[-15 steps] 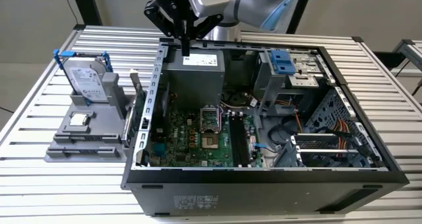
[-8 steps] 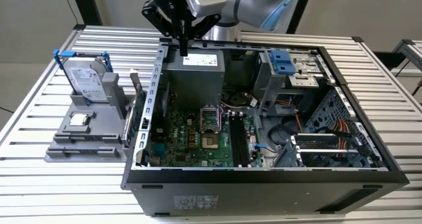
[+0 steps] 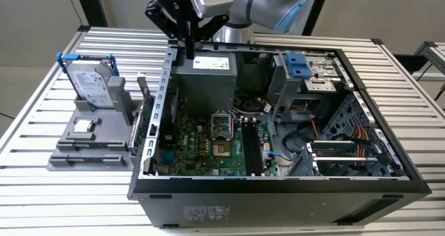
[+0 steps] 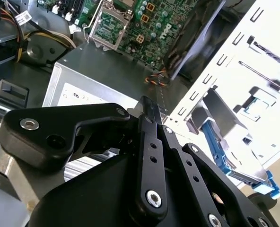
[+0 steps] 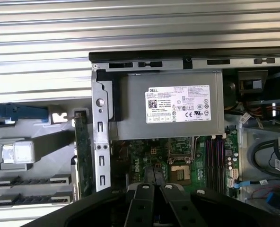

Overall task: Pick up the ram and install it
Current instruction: 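Reach for the ram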

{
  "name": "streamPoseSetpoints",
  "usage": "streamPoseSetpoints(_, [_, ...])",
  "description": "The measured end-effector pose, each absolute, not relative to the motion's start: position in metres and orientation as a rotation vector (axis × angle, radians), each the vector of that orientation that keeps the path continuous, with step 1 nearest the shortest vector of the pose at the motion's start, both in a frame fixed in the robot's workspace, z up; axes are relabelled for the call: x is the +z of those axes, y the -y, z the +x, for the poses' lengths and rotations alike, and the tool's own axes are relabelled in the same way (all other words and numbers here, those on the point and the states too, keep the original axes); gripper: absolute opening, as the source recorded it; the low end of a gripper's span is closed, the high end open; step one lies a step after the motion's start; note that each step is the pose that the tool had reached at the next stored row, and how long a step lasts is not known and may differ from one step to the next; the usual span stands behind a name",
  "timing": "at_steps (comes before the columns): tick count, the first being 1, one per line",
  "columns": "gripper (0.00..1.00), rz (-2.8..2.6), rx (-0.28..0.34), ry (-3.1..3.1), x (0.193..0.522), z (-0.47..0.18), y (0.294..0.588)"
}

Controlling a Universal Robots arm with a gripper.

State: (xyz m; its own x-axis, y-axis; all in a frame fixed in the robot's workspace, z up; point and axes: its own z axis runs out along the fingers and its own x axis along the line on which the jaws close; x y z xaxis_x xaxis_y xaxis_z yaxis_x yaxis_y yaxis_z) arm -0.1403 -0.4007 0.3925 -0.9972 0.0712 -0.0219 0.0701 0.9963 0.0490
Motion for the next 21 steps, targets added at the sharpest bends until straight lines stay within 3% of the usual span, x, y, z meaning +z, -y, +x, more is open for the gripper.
streamPoseSetpoints(21, [0.00,0.110,0.075,-3.115,0.393,-0.158,0.402])
